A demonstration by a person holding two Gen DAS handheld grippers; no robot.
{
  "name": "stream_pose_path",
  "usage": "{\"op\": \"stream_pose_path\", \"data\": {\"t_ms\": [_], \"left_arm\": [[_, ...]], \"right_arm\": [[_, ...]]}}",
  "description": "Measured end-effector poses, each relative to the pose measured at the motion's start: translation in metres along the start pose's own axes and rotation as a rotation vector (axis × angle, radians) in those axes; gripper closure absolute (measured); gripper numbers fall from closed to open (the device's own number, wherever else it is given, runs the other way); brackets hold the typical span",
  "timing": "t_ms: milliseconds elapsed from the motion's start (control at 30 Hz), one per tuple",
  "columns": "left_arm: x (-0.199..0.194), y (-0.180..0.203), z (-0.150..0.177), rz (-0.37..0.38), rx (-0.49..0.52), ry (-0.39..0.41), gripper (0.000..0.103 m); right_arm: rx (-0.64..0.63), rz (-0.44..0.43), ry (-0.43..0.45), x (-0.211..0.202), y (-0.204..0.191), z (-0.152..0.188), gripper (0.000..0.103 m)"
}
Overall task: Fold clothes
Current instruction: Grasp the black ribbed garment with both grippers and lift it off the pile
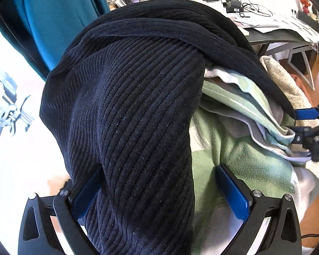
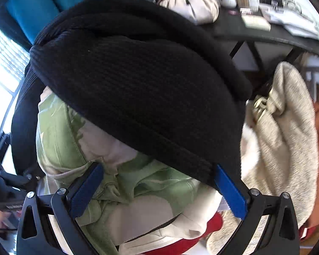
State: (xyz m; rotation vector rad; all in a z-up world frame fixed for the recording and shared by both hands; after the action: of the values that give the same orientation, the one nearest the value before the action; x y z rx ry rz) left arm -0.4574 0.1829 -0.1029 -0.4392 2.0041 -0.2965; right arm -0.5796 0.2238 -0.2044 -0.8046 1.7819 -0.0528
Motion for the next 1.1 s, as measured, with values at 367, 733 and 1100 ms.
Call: {"op": "stream_pose_path", "data": {"t_ms": [367,733,1100], "left_arm": [[-0.044,-0.080,0.050,0.252,-0.224,0.037,0.000],[-0.038,-0.093,0.132,0.456,-0.402,0.136,0.000],[-0.031,-0.091,0.137,0.347,-0.354,0.141,0.056]], "right_arm": [[-0.155,-0.041,0.090,-0.068,-0.027,-0.030,0.000],[-0.488,-0.003,0.102,-0.049,-0.140,-0.062,0.000],[-0.335,0.079,0.122,-0.041,-0.128,-0.118,0.072]]}}
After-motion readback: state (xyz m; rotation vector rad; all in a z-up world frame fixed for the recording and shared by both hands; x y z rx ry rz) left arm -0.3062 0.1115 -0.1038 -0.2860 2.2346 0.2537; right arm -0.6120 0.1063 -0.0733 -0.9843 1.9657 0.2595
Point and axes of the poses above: each gripper's, at about its wrist camera, not at the fingertips, and x roughly the way its jaws point, y to its right, z to its underside, the point moved 1 cm from there along x, roughly the way its jaws point, and after that the axes turned 6 degrees about x, right-handed, at the moved point
